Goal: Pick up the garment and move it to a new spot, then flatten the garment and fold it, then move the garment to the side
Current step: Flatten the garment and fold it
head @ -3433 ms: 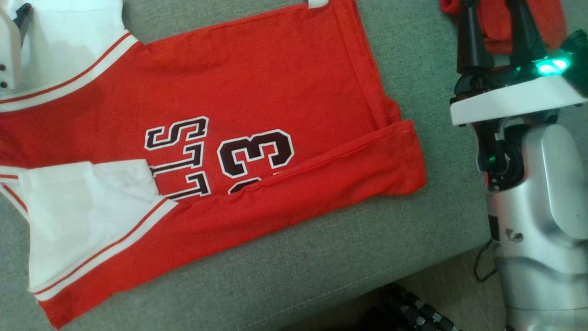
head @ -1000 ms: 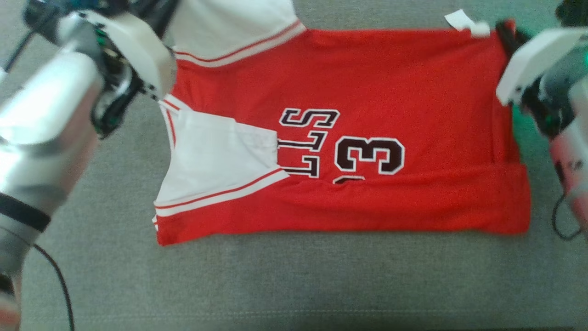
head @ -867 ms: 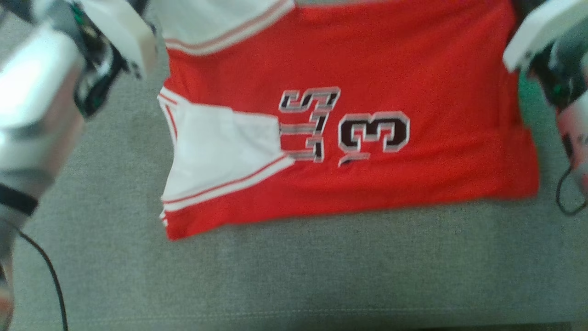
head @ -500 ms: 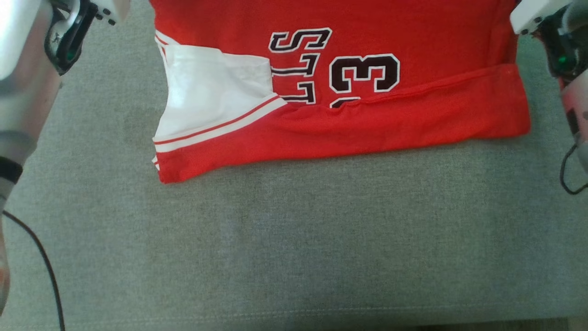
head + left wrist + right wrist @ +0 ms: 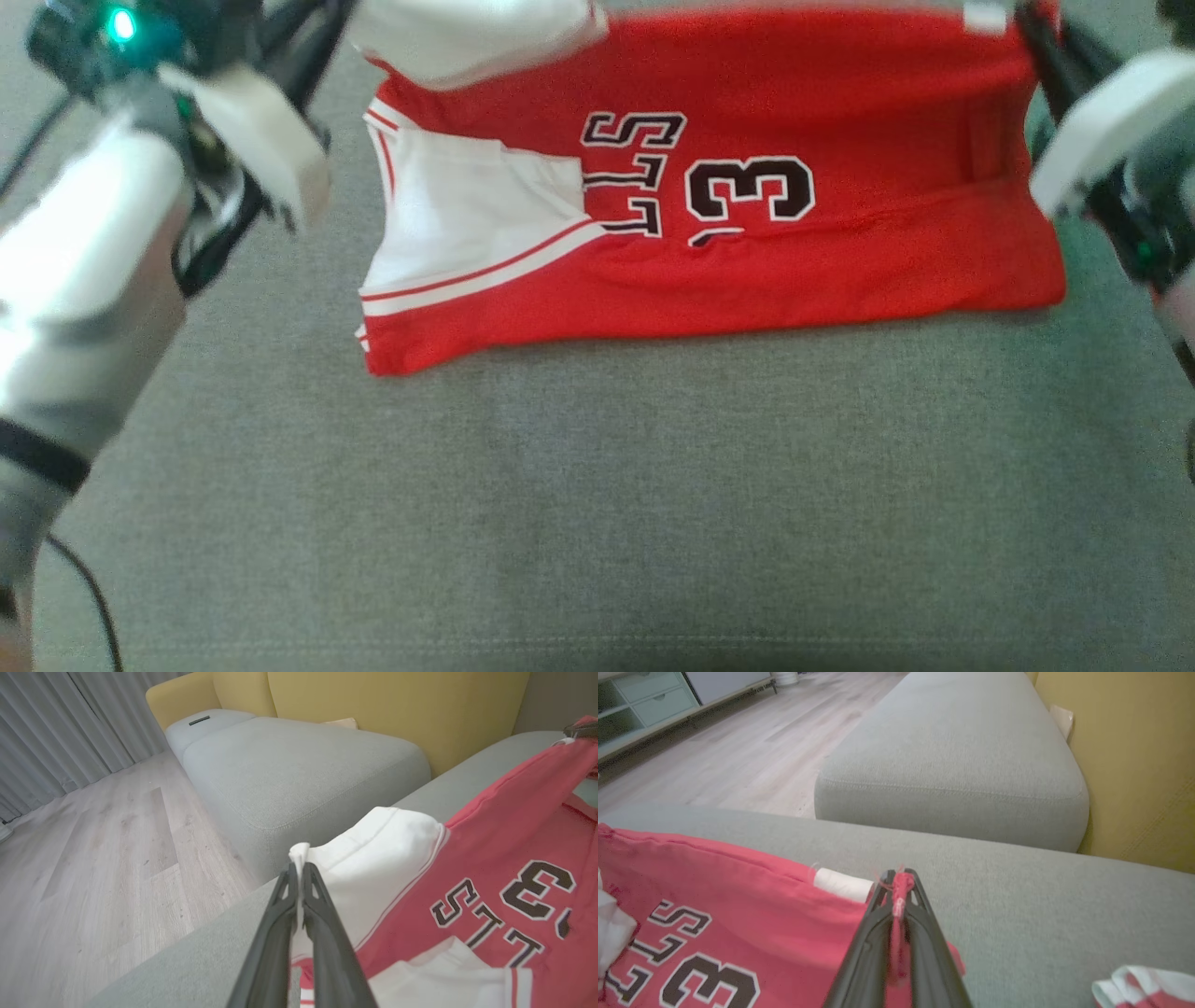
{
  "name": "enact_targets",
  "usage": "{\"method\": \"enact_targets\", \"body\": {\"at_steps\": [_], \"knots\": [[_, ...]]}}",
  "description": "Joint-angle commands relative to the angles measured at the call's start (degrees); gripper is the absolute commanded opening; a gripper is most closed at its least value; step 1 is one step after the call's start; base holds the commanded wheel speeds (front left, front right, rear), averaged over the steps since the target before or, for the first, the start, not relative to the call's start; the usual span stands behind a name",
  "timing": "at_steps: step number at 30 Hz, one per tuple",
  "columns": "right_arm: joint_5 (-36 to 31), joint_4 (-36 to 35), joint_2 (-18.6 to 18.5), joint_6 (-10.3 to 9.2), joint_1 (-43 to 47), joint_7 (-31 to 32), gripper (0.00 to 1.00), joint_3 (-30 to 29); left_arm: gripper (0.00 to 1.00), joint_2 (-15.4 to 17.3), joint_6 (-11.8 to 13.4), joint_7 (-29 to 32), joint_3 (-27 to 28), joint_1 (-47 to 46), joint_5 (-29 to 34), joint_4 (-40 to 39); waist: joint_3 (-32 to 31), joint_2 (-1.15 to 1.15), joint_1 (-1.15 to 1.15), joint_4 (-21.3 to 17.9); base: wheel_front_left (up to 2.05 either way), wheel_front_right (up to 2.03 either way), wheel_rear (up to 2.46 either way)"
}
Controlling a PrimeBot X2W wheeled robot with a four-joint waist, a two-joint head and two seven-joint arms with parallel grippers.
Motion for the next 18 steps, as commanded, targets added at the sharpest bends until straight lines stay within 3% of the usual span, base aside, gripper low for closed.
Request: {"method": "enact_targets", "body": {"at_steps": [1, 8, 18], "knots": [[1.5, -2.3, -2.0, -0.05, 1.4, 0.8, 0.00, 1.0, 0.00, 3.4, -0.1, -0.4, 1.5, -1.4, 0.1, -1.9, -1.3, 0.00, 0.00, 0.7, 0.00, 0.00, 0.00], [6.0, -7.8, -9.2, -0.05, 6.2, 5.6, 0.00, 8.1, 0.00, 8.7, -0.4, 5.0, -3.3, 4.8, -3.5, -11.0, -3.9, 0.00, 0.00, 1.4, 0.00, 0.00, 0.00], [11.5, -11.3, -14.3, -0.05, 8.8, 12.7, 0.00, 15.3, 0.00, 16.3, -0.4, 15.0, -11.1, 9.4, -10.6, -23.6, -5.3, 0.00, 0.00, 1.4, 0.00, 0.00, 0.00]]}}
